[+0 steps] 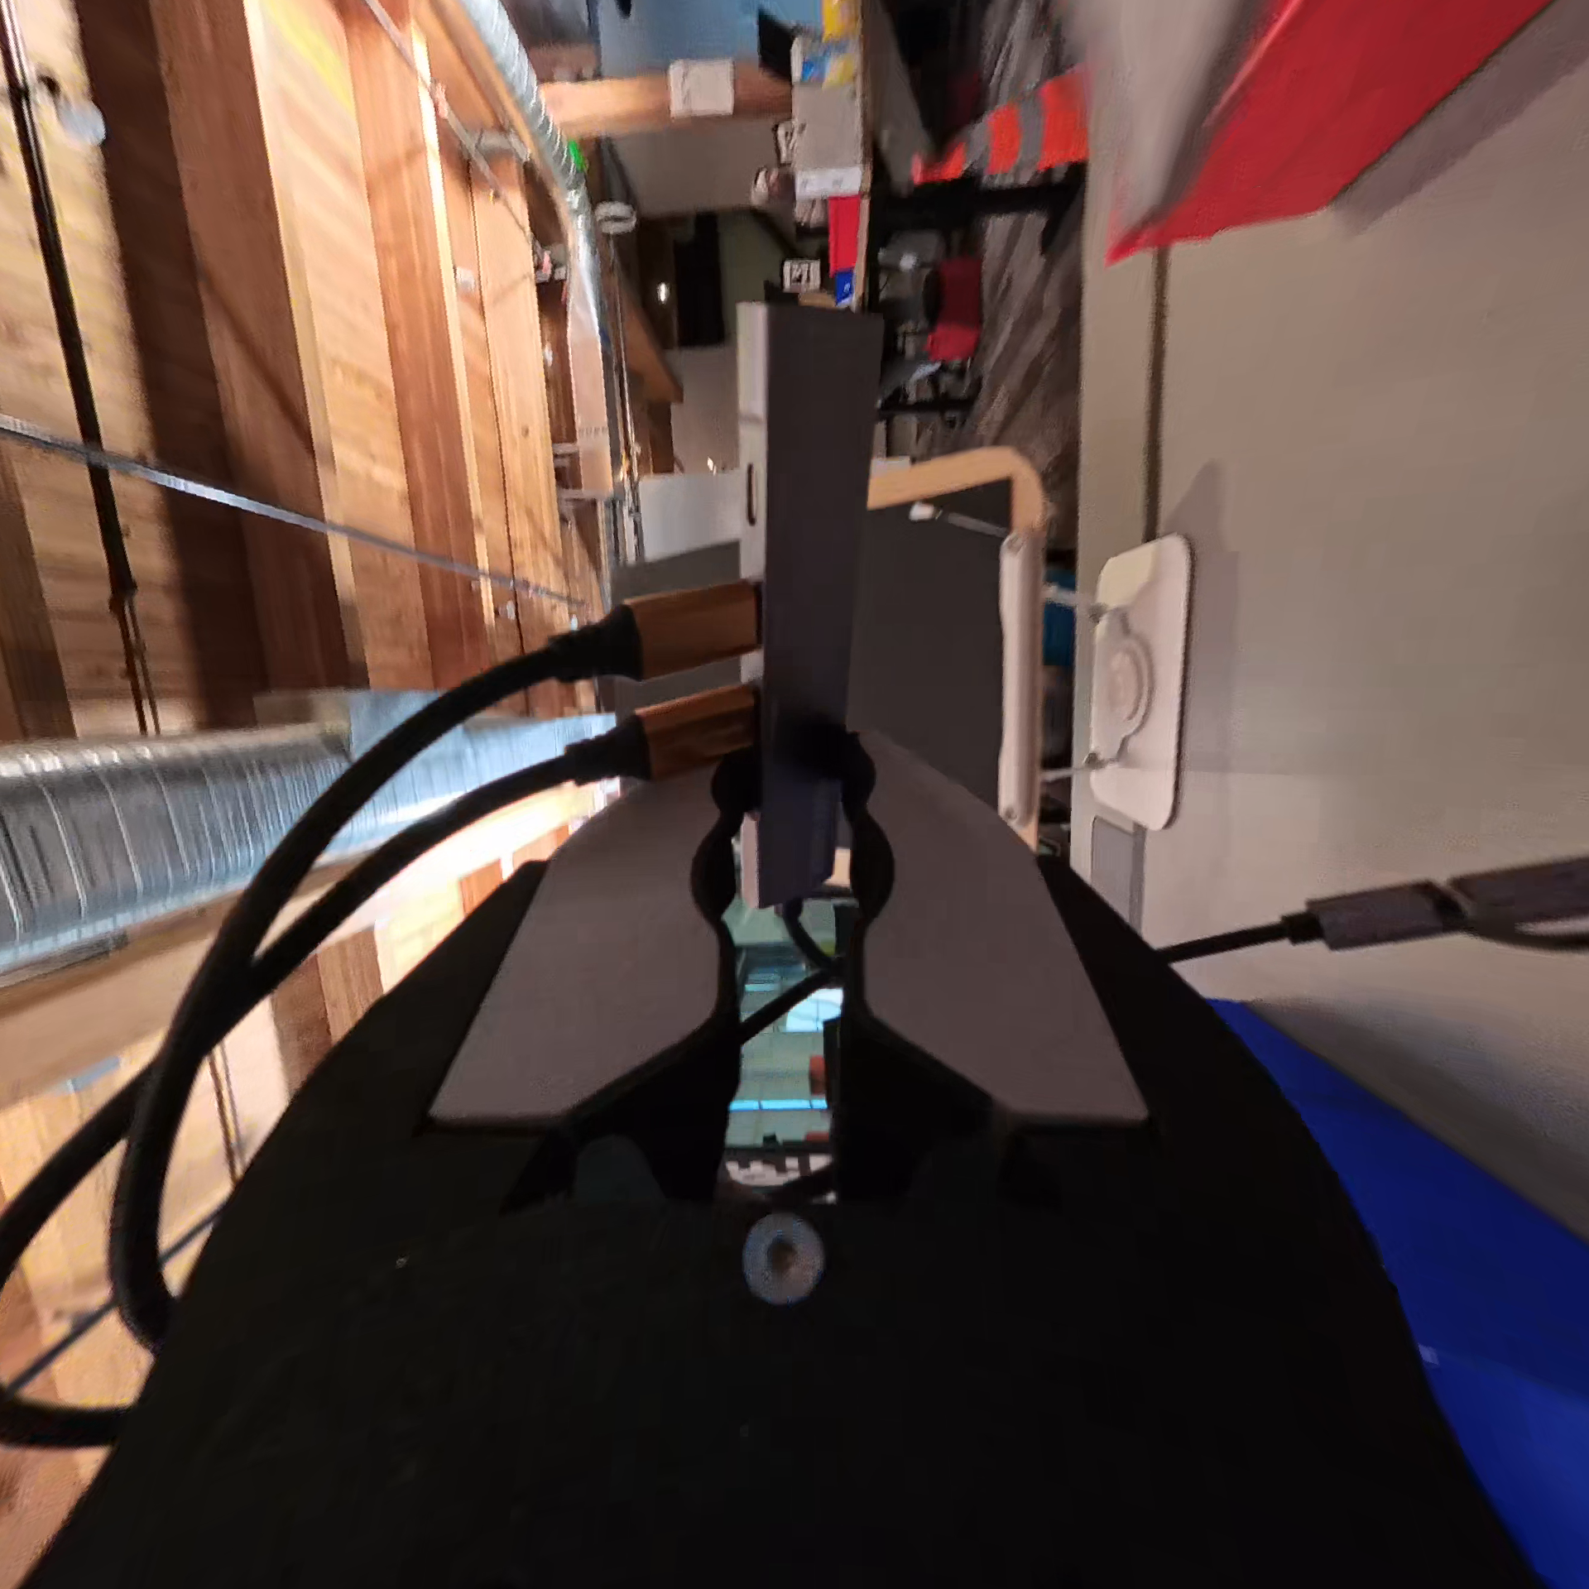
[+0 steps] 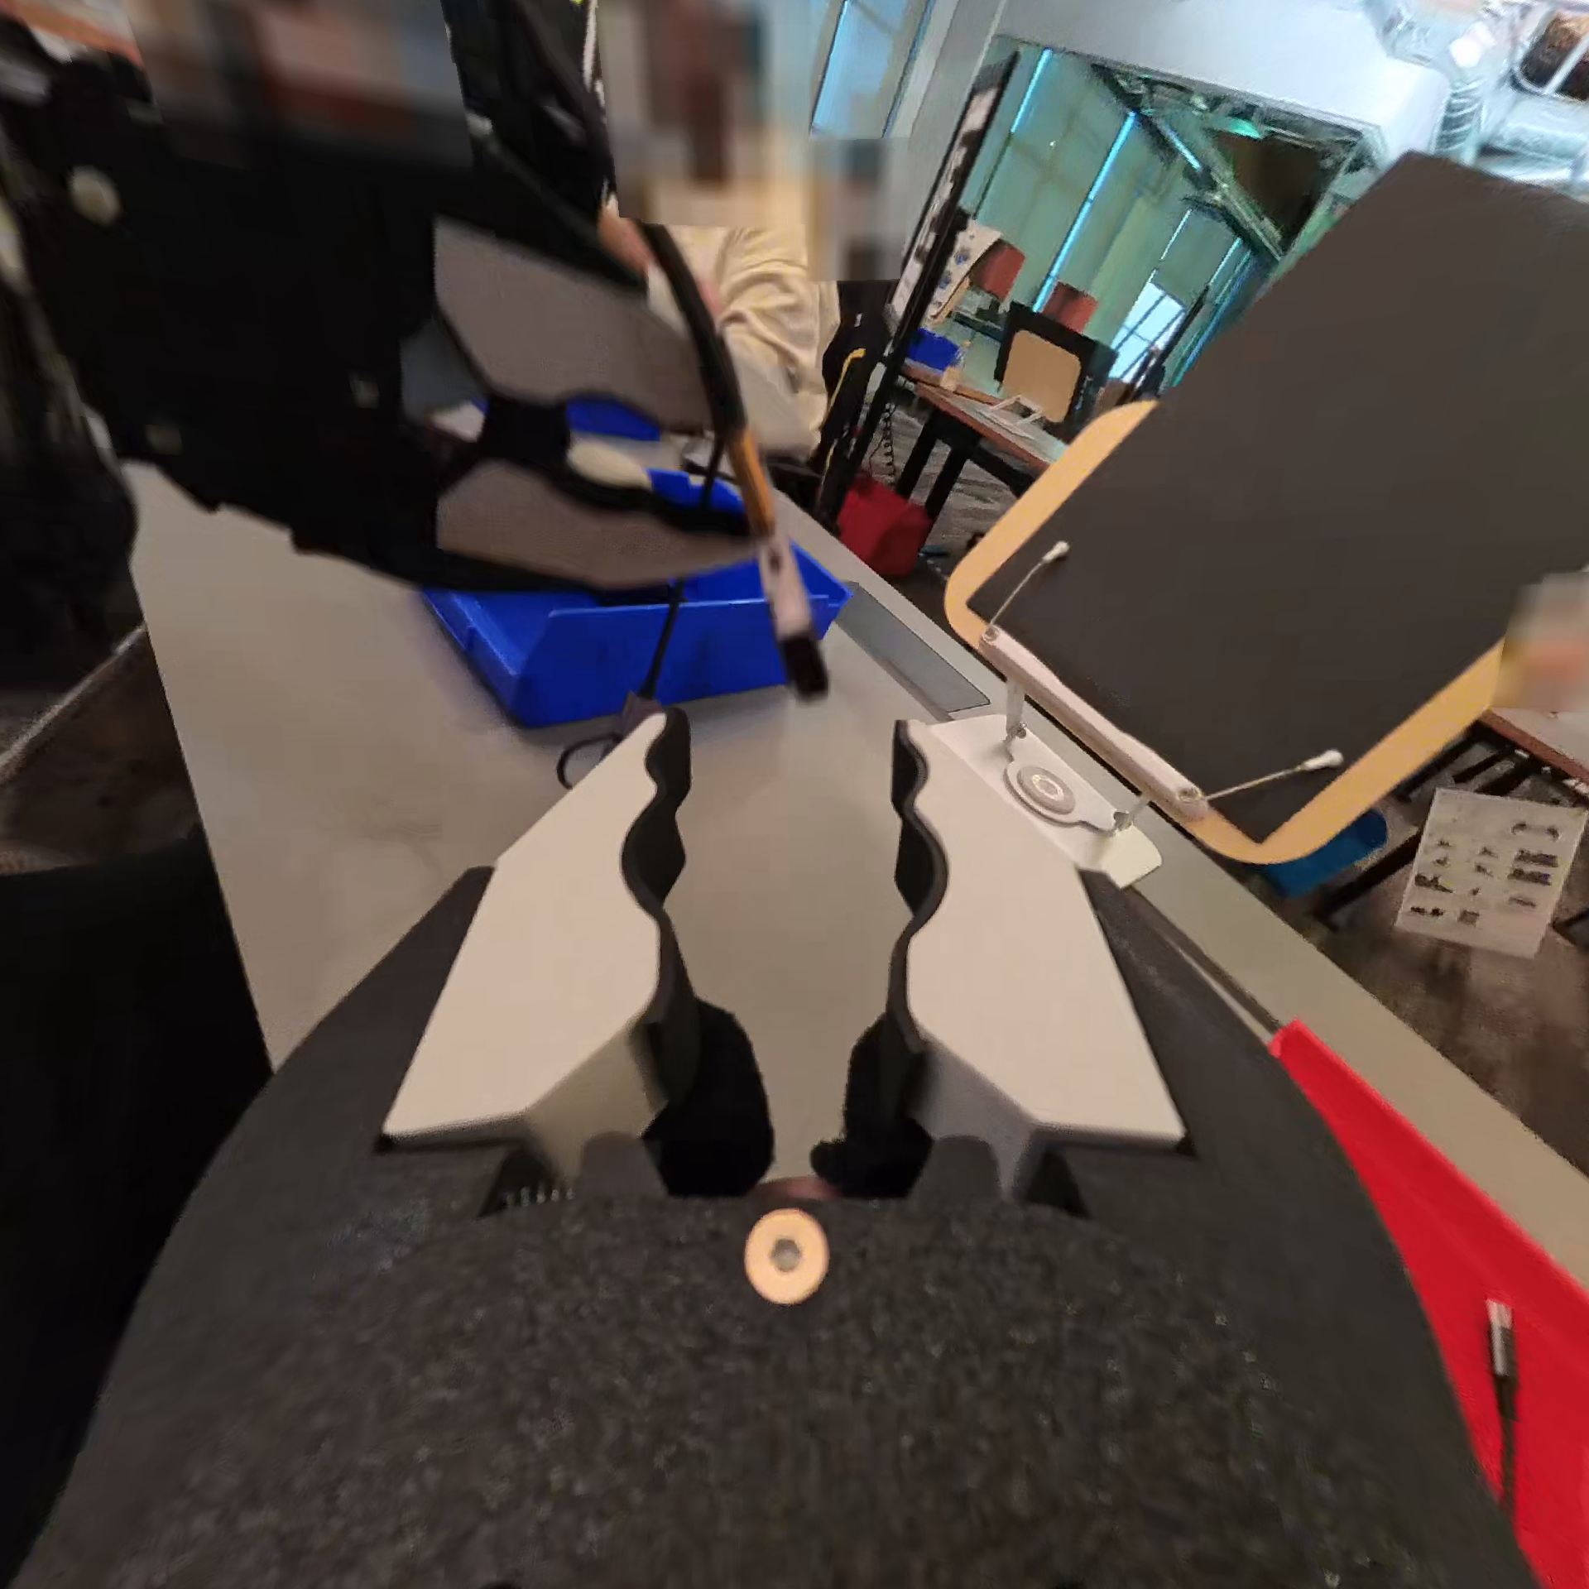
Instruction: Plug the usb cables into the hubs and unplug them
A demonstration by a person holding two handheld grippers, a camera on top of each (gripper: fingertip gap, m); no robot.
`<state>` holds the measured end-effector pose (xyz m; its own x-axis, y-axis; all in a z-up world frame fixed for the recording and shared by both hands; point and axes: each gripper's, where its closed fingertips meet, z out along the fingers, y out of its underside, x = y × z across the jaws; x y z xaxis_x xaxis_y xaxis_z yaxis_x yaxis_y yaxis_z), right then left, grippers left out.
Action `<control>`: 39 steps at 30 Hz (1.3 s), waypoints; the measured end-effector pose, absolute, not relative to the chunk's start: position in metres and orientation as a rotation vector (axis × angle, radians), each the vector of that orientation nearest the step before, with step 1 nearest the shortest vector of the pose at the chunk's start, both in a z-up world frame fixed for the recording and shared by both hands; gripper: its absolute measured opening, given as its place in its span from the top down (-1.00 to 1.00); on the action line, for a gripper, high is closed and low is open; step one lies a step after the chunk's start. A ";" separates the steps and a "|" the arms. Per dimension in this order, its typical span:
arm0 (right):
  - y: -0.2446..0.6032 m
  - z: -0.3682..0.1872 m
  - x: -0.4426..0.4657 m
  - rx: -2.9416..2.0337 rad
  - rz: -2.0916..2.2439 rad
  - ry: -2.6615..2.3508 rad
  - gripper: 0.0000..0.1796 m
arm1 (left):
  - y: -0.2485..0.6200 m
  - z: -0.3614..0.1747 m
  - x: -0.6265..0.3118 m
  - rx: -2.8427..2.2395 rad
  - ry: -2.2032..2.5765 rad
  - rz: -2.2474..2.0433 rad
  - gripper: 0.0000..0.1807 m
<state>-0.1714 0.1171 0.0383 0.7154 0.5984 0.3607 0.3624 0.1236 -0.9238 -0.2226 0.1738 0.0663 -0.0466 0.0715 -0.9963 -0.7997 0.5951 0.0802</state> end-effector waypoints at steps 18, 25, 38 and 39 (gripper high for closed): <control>0.115 -0.022 -0.183 -1.385 -0.103 -1.033 0.91 | 0.115 -0.014 -0.200 -0.909 1.410 0.280 0.77; 0.112 -0.054 -0.183 -1.387 -0.218 -1.052 0.92 | 0.085 -0.052 -0.207 -1.456 1.048 -0.543 0.78; 0.106 -0.078 -0.212 -1.388 -0.209 -1.140 0.92 | 0.091 -0.056 -0.219 -1.415 0.883 -0.764 0.86; 0.106 -0.079 -0.213 -1.388 -0.208 -1.147 0.92 | 0.091 -0.057 -0.220 -1.411 0.877 -0.773 0.87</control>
<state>-0.2132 0.1064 -0.0792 0.4877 0.4889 0.7232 0.7120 0.2567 -0.6536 -0.2197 0.0906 -0.0569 0.4876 -0.8714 -0.0540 -0.0565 0.0303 -0.9979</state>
